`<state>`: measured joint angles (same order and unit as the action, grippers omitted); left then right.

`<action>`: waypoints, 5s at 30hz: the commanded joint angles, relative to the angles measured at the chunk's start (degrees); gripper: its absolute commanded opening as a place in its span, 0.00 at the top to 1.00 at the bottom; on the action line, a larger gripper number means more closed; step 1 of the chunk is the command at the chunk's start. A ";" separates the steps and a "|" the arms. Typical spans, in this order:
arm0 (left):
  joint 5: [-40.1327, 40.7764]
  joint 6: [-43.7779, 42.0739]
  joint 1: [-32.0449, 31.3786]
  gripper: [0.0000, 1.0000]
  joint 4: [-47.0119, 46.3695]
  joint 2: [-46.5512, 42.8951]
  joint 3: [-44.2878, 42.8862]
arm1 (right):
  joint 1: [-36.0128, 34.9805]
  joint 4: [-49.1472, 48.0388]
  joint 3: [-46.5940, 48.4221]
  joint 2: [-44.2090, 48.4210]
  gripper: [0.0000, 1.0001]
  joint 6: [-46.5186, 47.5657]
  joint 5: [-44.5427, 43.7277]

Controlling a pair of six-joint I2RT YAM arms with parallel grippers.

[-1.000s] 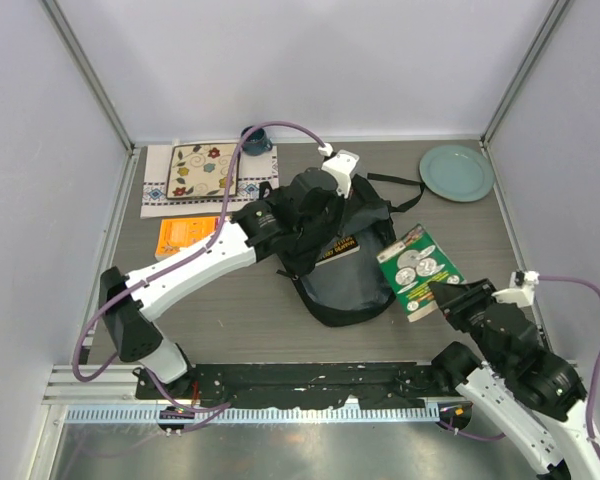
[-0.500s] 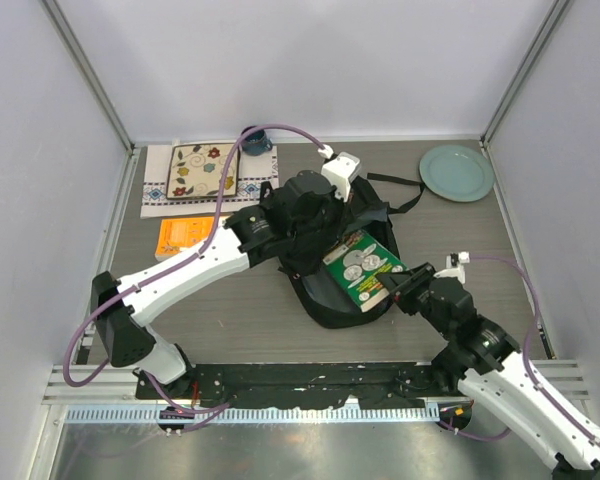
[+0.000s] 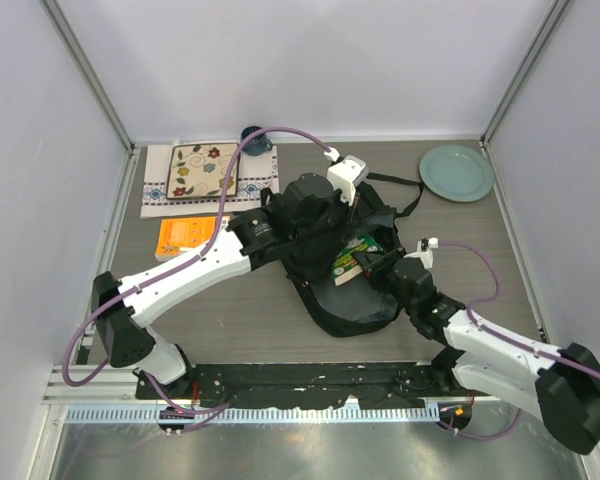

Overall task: Pack the student bag
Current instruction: Place the book in the student bag, then adjust the book at the center of the board.

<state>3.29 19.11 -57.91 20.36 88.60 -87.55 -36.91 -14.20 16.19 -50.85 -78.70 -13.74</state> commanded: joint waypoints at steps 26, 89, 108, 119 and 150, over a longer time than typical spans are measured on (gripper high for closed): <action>-0.21 1.10 -0.01 1.00 -8.06 -5.45 7.57 | -0.62 -31.46 -9.33 -28.19 0.17 2.22 9.26; 9.79 5.32 4.11 0.11 -0.33 -9.93 12.39 | -0.89 51.55 8.33 46.81 0.36 13.30 -19.31; 3.84 28.16 57.43 0.00 7.68 -27.35 40.17 | -0.89 36.88 11.50 29.76 0.35 20.07 -2.54; 2.34 28.96 69.86 0.01 3.38 -14.34 39.91 | -0.89 38.36 10.45 34.58 0.35 19.20 -3.40; -7.06 24.04 76.81 0.53 -5.41 5.18 34.90 | -0.97 42.32 8.07 39.42 0.34 18.84 -7.18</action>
<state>-0.75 45.01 18.48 17.89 93.76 -52.16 -37.67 28.97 24.08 -12.23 -59.92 -19.05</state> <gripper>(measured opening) 0.533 0.656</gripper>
